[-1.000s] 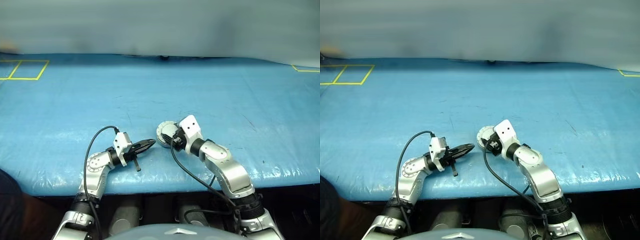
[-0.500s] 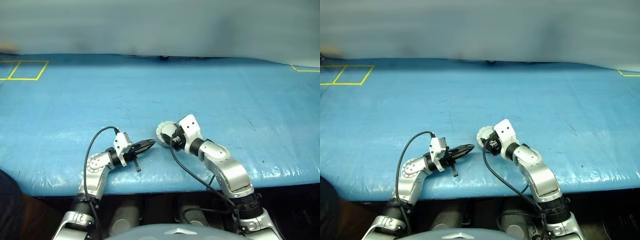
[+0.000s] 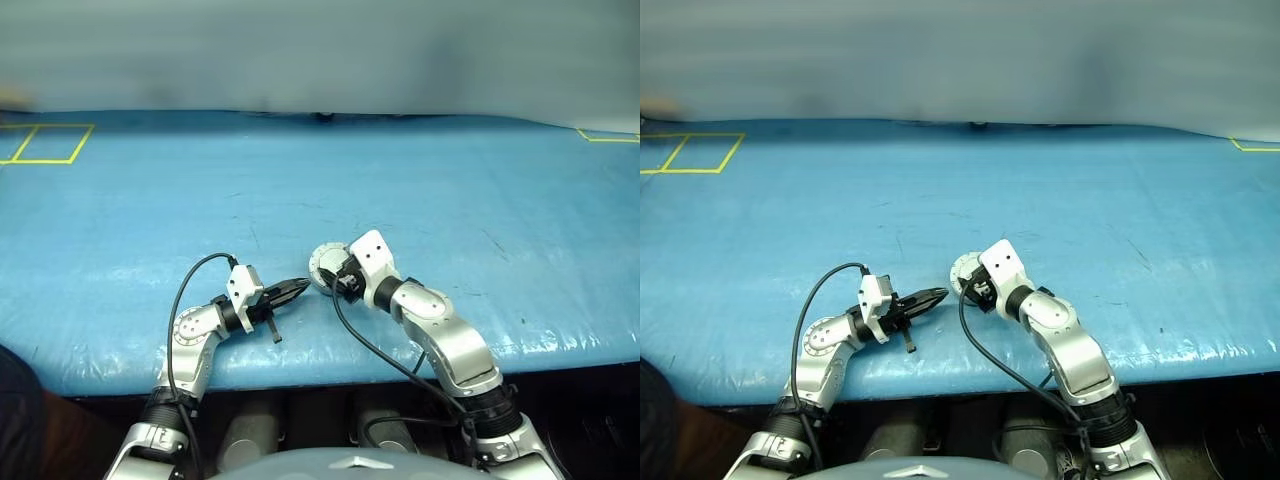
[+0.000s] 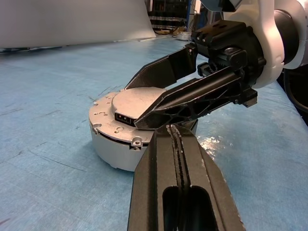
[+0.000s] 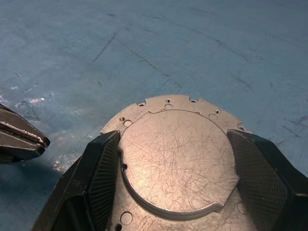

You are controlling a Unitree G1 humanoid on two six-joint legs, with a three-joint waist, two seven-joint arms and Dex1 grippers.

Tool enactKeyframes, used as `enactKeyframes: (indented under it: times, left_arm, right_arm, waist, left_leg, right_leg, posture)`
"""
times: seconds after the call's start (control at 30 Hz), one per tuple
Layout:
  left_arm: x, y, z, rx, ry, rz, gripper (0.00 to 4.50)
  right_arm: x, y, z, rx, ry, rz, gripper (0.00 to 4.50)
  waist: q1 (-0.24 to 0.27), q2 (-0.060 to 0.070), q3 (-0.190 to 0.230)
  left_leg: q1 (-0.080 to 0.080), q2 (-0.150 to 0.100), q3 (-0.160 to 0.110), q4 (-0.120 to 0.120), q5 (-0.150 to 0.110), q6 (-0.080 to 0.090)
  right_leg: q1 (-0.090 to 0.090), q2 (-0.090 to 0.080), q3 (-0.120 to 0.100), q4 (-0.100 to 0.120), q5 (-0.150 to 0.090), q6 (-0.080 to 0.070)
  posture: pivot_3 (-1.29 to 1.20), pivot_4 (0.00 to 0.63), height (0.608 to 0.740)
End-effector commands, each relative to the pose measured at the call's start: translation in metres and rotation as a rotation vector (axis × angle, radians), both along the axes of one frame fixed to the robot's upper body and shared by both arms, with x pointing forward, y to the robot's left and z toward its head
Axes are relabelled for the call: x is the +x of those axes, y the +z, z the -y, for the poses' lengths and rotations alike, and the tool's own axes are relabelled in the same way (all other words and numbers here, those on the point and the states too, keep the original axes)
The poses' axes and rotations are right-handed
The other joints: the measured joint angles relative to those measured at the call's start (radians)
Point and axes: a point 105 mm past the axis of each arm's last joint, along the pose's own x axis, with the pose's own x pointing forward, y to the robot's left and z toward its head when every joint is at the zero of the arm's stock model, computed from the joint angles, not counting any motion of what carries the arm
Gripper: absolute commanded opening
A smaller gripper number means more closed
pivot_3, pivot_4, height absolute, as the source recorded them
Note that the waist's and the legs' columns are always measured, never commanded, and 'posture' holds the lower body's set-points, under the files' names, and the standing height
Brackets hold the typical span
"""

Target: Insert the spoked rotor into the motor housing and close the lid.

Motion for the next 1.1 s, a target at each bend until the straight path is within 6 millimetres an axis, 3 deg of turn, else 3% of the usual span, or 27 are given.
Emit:
enactKeyframes:
  times: [0.03, 0.47, 0.77, 1.1]
  left_arm:
    - [-0.001, 0.0, 0.001, 0.002, -0.001, 0.01, 0.0]
    - [0.0, -0.001, 0.001, 0.006, 0.007, 0.01, 0.0]
    - [0.0, -0.002, 0.001, 0.006, 0.01, 0.008, 0.0]
    - [-0.003, -0.013, -0.001, 0.064, 0.002, -0.038, 0.0]
  right_arm:
    - [-0.01, -0.026, -0.001, -0.013, 0.003, -0.132, 3.16]
    - [-0.012, -0.033, -0.007, -0.029, 0.007, -0.153, 3.16]
    - [-0.009, -0.014, -0.02, 0.054, 0.044, -0.099, 3.16]
    - [-0.01, -0.018, -0.019, 0.034, 0.047, -0.104, 3.16]
  waist:
    - [-0.003, 0.0, 0.0]
    - [-0.007, 0.0, -0.001]
    - [-0.011, 0.0, -0.002]
    - [-0.016, 0.0, -0.002]
  left_leg:
    - [0.0, 0.0, 0.0, 0.0, 0.0, 0.0]
    - [0.002, 0.0, 0.0, -0.003, 0.0, 0.0]
    - [0.002, 0.0, 0.0, -0.005, 0.0, -0.001]
    - [0.003, 0.0, 0.0, -0.007, 0.0, -0.001]
  right_leg:
    - [0.0, 0.0, 0.0, 0.0, 0.0, 0.0]
    - [0.0, 0.0, 0.001, 0.0, -0.001, -0.001]
    - [-0.001, 0.0, 0.001, -0.001, -0.001, -0.002]
    - [-0.002, 0.0, 0.001, -0.001, -0.002, -0.003]
  posture:
    - [0.0, 0.15, 0.74]
    - [0.0, 0.15, 0.74]
    - [0.0, 0.15, 0.74]
    - [0.0, 0.15, 0.74]
